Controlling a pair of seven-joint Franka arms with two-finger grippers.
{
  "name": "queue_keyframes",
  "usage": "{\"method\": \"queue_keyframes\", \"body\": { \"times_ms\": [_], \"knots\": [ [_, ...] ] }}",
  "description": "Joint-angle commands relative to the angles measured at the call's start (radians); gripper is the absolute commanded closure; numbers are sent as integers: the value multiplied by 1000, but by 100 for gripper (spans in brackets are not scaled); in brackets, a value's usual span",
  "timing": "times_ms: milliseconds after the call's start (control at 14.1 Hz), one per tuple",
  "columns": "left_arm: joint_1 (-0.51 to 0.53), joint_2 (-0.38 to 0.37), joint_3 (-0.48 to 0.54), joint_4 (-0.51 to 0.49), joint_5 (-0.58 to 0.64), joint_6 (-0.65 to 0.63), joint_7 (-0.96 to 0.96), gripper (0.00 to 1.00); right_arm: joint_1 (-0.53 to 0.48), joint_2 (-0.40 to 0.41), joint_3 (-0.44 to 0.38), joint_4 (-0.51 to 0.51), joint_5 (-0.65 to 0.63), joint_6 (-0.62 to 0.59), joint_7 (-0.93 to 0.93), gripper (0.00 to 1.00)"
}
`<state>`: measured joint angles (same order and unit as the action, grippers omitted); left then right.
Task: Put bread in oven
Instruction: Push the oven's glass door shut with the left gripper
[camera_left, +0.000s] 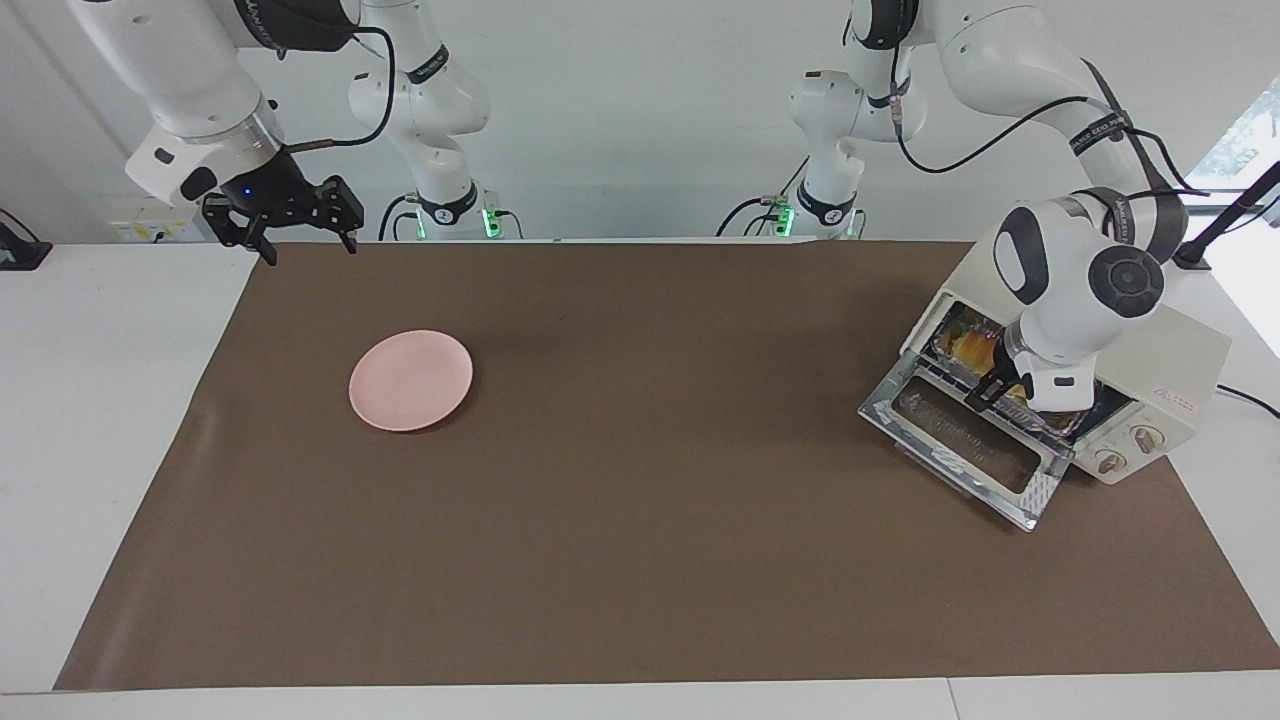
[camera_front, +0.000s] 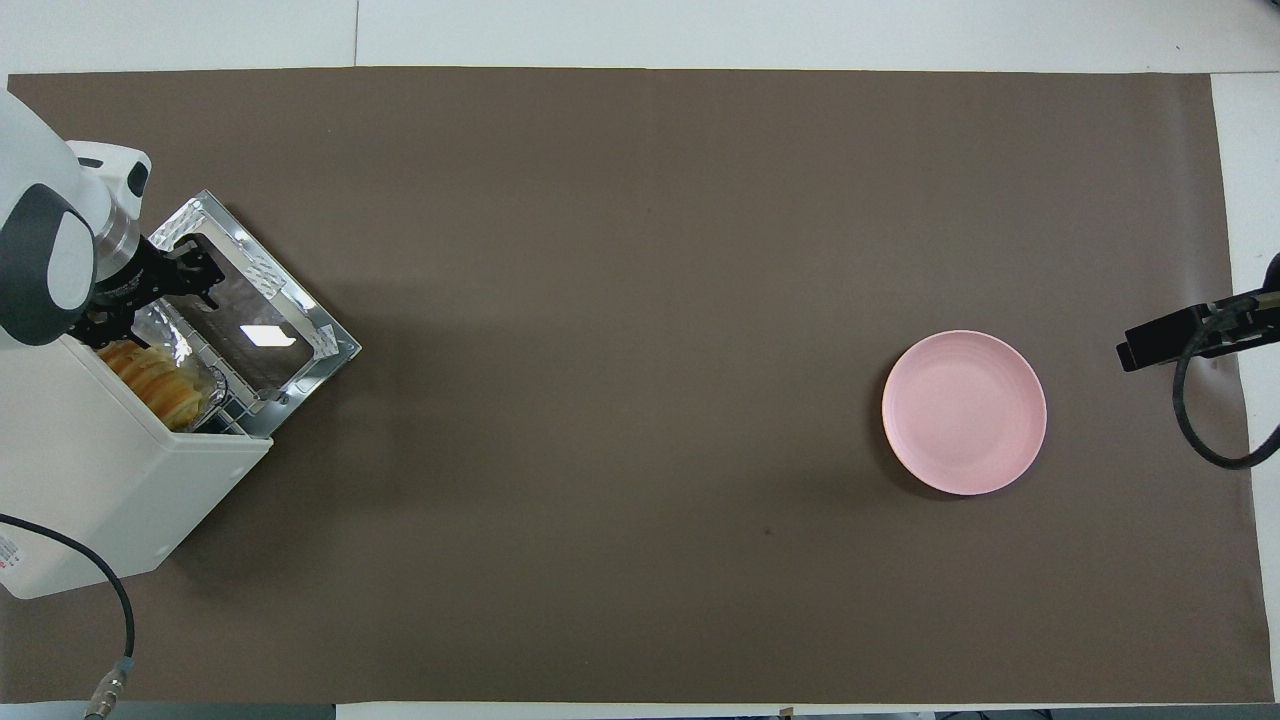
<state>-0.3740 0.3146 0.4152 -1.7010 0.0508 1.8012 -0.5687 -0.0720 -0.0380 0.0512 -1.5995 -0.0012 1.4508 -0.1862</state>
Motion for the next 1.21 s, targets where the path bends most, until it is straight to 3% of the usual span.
{"method": "queue_keyframes", "body": {
  "times_ms": [0, 285, 498, 712, 783, 996, 1139],
  "knots": [
    [-6, -17, 4, 38, 8, -2, 24, 0, -15, -2, 9, -5, 12, -9, -21, 0],
    [-13, -46, -7, 96, 7, -57, 77, 0, -15, -2, 7, -5, 12, -9, -21, 0],
    [-11, -135, -9, 98, -12, -161, 337, 0, -15, -2, 9, -5, 12, -9, -21, 0],
    [4, -210, -12, 90, -31, -232, 432, 0, -15, -2, 7, -5, 12, -9, -21, 0],
    [33, -235, -36, 92, -32, -262, 466, 0, -15, -2, 9, -5, 12, -9, -21, 0],
    [248, -302, -250, 80, -34, -360, 564, 0, -15, -2, 7, -7, 12, -9, -21, 0],
    [274, -313, -302, 77, -31, -365, 570, 0, -15, -2, 7, -5, 12, -9, -21, 0]
  ]
}}
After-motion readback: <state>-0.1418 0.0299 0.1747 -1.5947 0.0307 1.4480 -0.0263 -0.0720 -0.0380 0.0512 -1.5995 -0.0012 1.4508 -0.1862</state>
